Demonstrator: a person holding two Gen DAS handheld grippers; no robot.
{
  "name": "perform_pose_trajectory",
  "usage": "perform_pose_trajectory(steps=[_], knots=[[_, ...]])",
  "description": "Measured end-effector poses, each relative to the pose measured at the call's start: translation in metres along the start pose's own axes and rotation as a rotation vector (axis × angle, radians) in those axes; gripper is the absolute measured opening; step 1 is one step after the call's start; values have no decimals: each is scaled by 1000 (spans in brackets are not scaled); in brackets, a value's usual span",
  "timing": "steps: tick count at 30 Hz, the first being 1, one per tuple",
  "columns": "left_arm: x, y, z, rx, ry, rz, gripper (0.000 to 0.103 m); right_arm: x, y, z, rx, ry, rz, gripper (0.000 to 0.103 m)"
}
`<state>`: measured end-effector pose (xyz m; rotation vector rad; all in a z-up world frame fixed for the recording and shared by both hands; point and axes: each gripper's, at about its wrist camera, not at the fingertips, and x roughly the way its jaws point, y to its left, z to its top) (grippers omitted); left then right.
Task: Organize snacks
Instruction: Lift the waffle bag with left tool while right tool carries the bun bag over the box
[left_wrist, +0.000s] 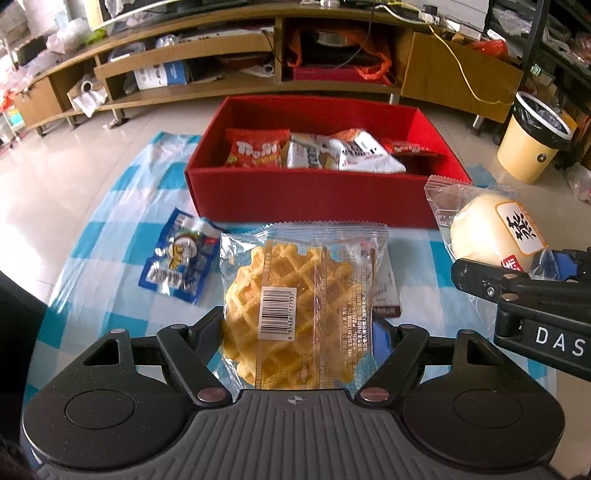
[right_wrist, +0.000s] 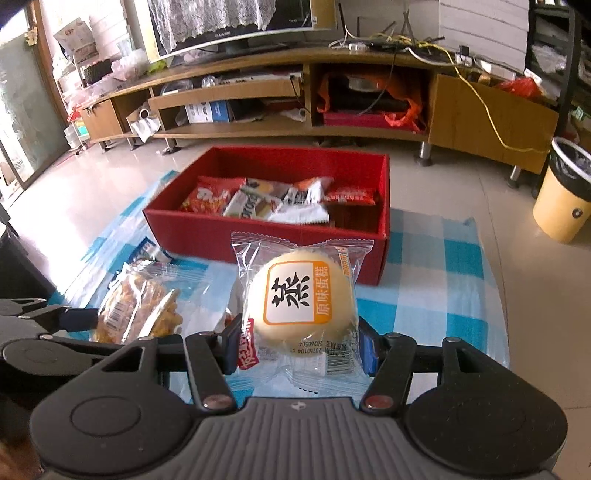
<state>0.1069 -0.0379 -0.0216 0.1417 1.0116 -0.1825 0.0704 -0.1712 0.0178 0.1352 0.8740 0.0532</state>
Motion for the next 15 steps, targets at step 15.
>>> perform_pose_trajectory(steps=[15], knots=[[-3, 1, 16, -11, -43, 15, 81, 1, -2, 9, -1, -27, -5, 56]])
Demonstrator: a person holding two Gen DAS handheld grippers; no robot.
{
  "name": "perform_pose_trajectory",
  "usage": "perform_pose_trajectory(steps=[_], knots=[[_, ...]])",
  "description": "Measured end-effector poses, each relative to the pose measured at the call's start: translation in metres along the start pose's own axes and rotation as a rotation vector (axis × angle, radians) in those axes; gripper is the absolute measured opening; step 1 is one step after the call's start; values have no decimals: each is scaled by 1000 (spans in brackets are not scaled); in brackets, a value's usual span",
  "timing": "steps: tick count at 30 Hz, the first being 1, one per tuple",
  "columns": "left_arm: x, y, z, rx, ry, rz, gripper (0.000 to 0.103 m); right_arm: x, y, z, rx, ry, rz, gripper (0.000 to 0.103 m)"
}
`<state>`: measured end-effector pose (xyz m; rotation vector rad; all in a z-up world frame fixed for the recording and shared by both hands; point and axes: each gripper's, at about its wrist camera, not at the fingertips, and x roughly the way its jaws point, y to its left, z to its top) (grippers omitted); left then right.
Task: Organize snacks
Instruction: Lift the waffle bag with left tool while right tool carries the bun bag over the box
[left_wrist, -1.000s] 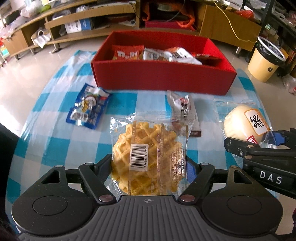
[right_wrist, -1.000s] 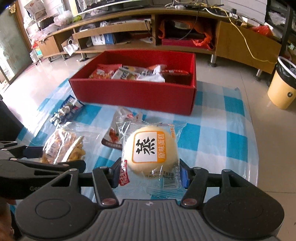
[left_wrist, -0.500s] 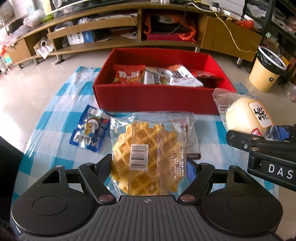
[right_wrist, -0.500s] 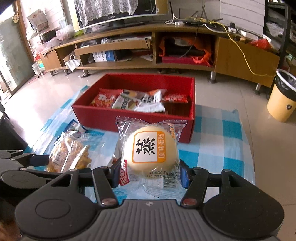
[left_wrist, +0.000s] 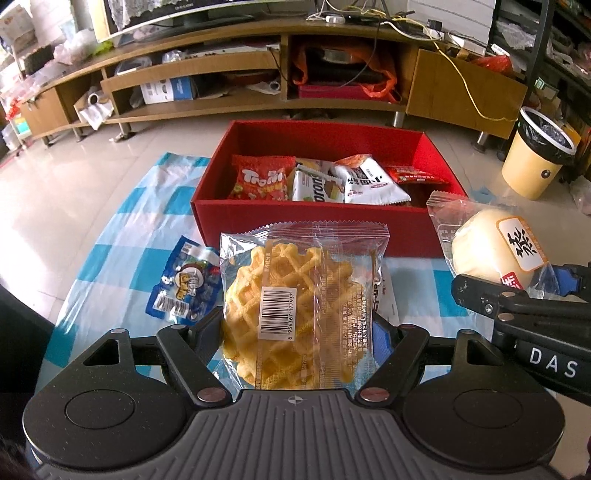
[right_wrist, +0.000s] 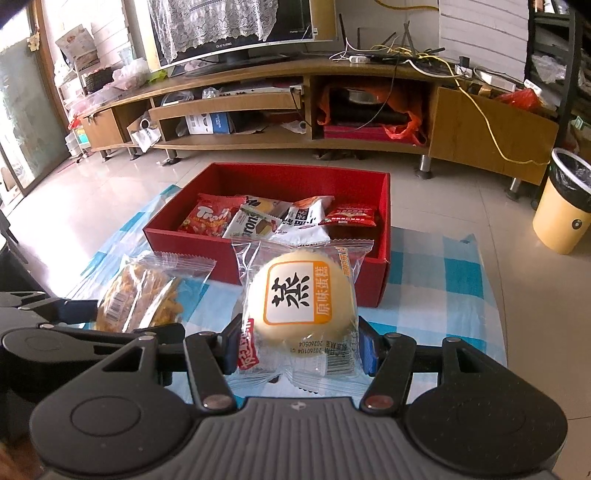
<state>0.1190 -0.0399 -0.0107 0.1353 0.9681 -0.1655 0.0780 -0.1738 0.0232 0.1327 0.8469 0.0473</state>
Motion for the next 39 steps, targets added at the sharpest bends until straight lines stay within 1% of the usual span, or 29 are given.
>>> perform_pose_trajectory(steps=[8, 25, 39], knots=[[-3, 2, 6, -2, -18, 3, 82, -3, -1, 4, 3, -15, -4, 56], [1, 5, 32, -13, -57, 13, 82, 0, -5, 25, 17, -51, -4, 56], [14, 4, 50, -5, -71, 30, 82, 12, -15, 52, 33, -82, -19, 56]])
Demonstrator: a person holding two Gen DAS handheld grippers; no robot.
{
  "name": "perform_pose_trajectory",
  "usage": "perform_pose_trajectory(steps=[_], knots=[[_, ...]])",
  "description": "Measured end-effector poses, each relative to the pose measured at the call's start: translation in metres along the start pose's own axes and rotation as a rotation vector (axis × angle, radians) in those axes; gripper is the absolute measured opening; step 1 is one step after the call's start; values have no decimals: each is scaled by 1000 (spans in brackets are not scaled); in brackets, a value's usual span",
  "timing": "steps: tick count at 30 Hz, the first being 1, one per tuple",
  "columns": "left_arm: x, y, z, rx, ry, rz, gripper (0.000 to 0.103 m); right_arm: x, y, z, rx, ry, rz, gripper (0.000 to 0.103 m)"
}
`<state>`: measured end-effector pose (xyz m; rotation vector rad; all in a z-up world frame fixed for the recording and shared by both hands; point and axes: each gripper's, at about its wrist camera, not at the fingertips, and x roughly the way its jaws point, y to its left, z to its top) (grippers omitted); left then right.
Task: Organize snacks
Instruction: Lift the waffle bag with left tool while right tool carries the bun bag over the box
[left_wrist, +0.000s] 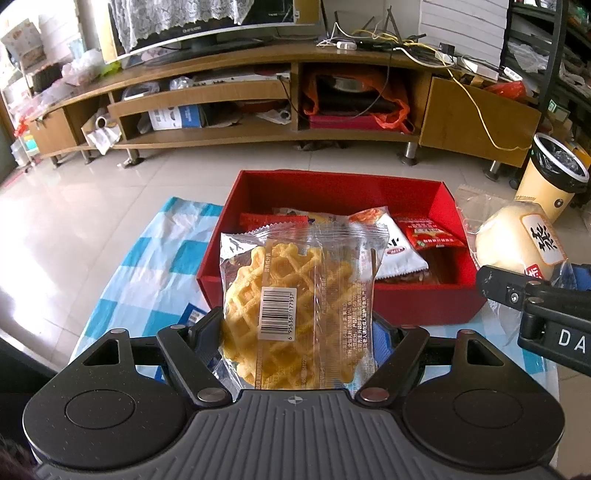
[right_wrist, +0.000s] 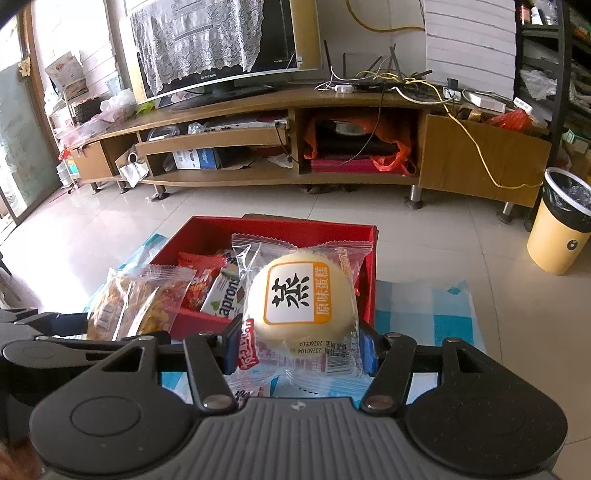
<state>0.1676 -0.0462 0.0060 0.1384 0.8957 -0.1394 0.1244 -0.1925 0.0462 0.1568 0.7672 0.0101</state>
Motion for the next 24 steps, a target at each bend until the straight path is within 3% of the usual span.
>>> perform_pose_trajectory(steps=[24], knots=[[39, -3, 36, 0, -1, 43, 82, 50, -14, 32, 24, 24, -15, 56]])
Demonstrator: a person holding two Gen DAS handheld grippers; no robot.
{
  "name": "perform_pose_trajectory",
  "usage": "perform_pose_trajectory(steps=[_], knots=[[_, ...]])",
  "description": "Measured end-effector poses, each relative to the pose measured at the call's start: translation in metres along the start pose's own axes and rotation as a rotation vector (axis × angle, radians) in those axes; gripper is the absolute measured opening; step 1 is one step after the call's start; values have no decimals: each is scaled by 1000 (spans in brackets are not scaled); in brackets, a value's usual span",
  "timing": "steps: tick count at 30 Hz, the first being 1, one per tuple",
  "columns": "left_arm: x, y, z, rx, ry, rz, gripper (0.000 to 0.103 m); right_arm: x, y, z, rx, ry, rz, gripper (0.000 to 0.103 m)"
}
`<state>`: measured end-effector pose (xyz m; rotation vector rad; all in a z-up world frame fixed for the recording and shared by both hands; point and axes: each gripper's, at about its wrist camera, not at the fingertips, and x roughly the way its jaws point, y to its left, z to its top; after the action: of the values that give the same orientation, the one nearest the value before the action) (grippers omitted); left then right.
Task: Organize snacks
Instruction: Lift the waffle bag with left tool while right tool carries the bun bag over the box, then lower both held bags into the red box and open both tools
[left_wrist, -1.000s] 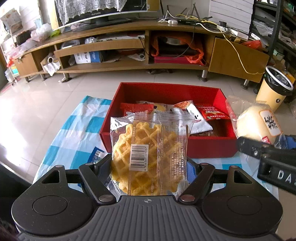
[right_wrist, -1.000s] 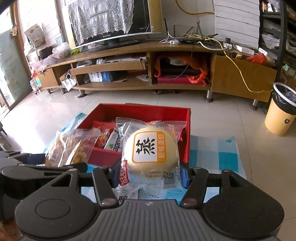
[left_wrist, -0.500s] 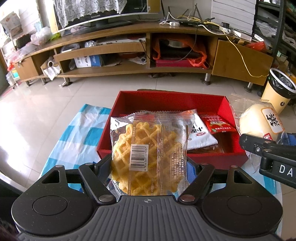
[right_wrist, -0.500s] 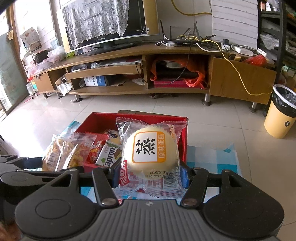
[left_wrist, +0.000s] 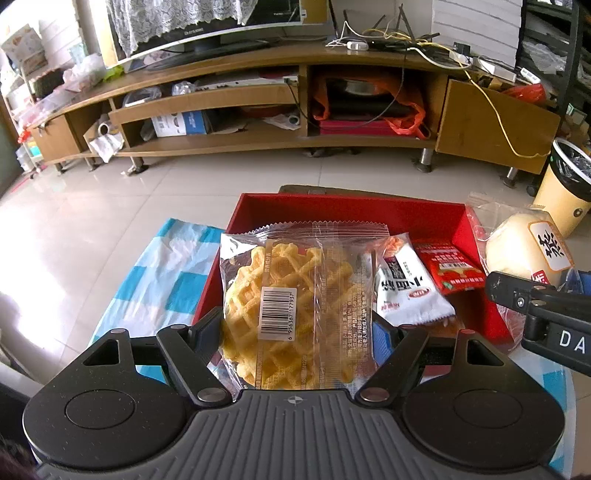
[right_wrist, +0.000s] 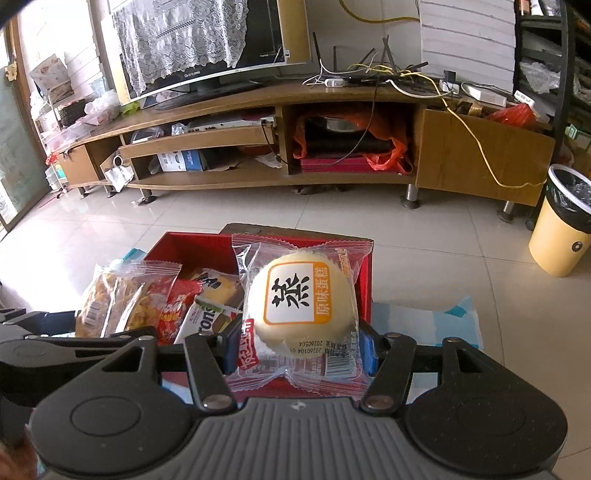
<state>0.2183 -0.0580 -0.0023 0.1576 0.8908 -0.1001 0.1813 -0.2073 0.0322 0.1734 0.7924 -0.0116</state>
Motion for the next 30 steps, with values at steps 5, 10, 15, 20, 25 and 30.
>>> perform_pose_trajectory(steps=[5, 10, 15, 20, 25, 30], knots=[[14, -1, 9, -3, 7, 8, 82, 16, -2, 4, 6, 19, -1, 56], [29, -4, 15, 2, 18, 12, 82, 35, -9, 9, 25, 42, -13, 56], [42, -4, 17, 6, 33, 21, 82, 52, -11, 15, 34, 58, -10, 56], [50, -1, 22, -3, 41, 19, 82, 68, -7, 16, 36, 74, 4, 56], [54, -2, 23, -1, 46, 12, 84, 79, -6, 13, 38, 115, 24, 57], [50, -1, 24, 1, 35, 17, 87, 75, -6, 13, 41, 100, 18, 60]])
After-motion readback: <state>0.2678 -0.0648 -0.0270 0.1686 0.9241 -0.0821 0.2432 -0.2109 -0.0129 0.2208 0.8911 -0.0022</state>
